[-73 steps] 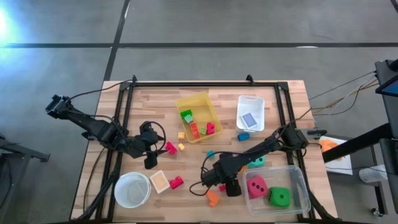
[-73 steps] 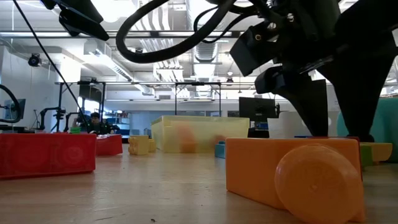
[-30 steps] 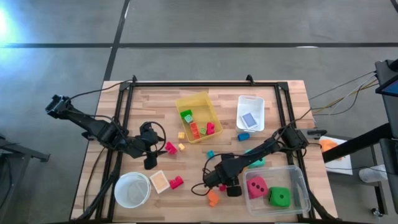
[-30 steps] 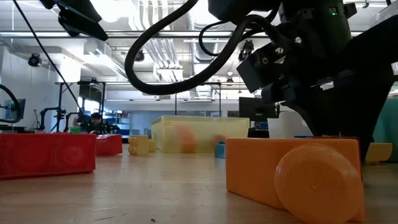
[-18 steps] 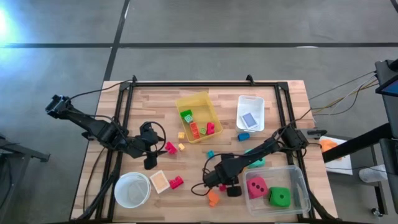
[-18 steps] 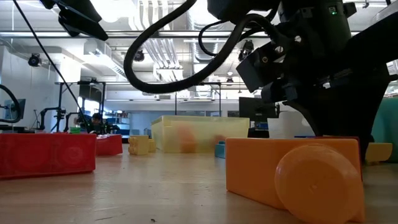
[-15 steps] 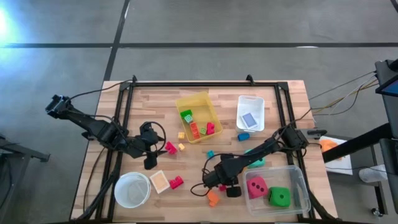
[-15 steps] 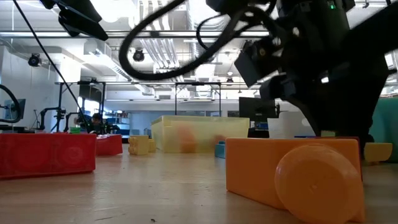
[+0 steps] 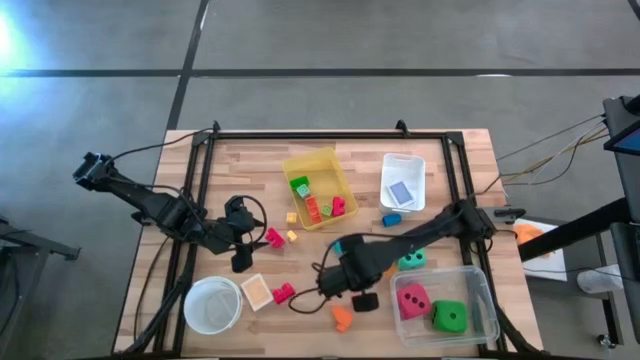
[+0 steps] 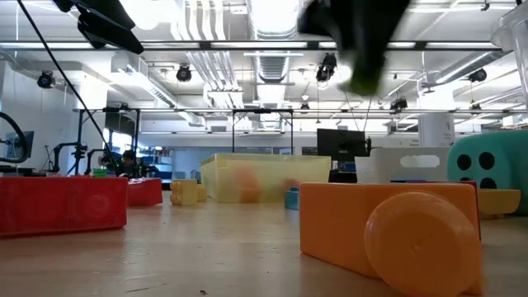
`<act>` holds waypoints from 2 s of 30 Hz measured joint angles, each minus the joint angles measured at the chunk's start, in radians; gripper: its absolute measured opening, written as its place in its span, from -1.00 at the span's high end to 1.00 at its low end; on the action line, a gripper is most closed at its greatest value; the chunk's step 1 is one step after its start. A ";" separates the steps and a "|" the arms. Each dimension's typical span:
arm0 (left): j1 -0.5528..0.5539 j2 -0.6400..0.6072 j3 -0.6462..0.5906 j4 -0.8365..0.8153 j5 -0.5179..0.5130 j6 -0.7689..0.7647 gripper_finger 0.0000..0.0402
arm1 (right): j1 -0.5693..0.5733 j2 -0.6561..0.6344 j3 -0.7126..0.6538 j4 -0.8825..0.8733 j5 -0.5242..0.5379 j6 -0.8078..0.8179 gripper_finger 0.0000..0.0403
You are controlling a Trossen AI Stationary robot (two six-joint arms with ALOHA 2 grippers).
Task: Pick & Place Toys
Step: Put the light green game piece into the yellow bin
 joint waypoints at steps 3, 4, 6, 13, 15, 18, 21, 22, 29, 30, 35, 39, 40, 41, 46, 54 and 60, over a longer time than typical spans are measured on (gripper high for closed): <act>0.000 0.000 0.000 0.000 0.000 0.005 -0.28 | -0.031 0.000 0.107 -0.034 0.076 -0.028 0.58; 0.000 0.000 0.000 0.000 -0.001 0.007 -0.28 | -0.046 0.000 0.140 -0.034 0.090 -0.042 0.58; 0.000 0.000 0.000 0.000 -0.002 0.008 -0.28 | -0.080 0.000 0.201 -0.032 0.105 -0.079 0.58; 0.000 0.000 0.000 -0.001 -0.004 0.009 -0.28 | -0.241 -0.002 0.283 0.039 0.111 -0.189 0.58; 0.000 0.000 0.000 -0.005 -0.004 0.009 -0.28 | -0.289 -0.002 0.269 0.049 0.111 -0.204 0.58; 0.000 0.000 0.000 -0.005 -0.004 0.009 -0.28 | -0.353 0.002 0.228 0.091 0.100 -0.191 0.58; 0.000 0.000 0.000 -0.008 -0.003 0.009 -0.28 | -0.410 0.006 0.173 0.149 0.061 -0.160 0.58; 0.000 0.000 0.000 -0.009 -0.002 0.009 -0.28 | -0.428 0.006 0.153 0.183 0.050 -0.148 0.58; 0.000 0.000 0.000 -0.012 0.000 0.009 -0.28 | -0.514 0.006 0.010 0.273 -0.026 -0.158 0.58; 0.000 0.000 0.000 -0.012 0.002 0.009 -0.28 | -0.521 0.006 -0.010 0.278 -0.028 -0.159 0.58; 0.000 0.000 0.000 -0.012 0.007 0.009 -0.28 | -0.555 0.006 -0.115 0.348 -0.063 -0.159 0.58; 0.000 0.000 0.000 -0.012 0.007 0.009 -0.28 | -0.563 0.006 -0.191 0.420 -0.086 -0.149 0.58; 0.000 0.000 0.000 -0.012 0.007 0.008 -0.28 | -0.563 0.006 -0.203 0.430 -0.095 -0.149 0.58; 0.000 0.000 0.000 -0.012 0.007 0.008 -0.28 | -0.562 0.006 -0.215 0.442 -0.107 -0.150 0.58; 0.000 0.000 0.000 -0.012 0.008 0.008 -0.28 | -0.561 0.006 -0.264 0.510 -0.135 -0.146 0.58; 0.000 0.000 0.000 -0.011 0.007 0.008 -0.28 | -0.561 0.006 -0.311 0.587 -0.157 -0.142 0.58; 0.000 0.000 0.000 -0.011 0.007 0.008 -0.28 | -0.561 0.003 -0.331 0.609 -0.162 -0.132 0.58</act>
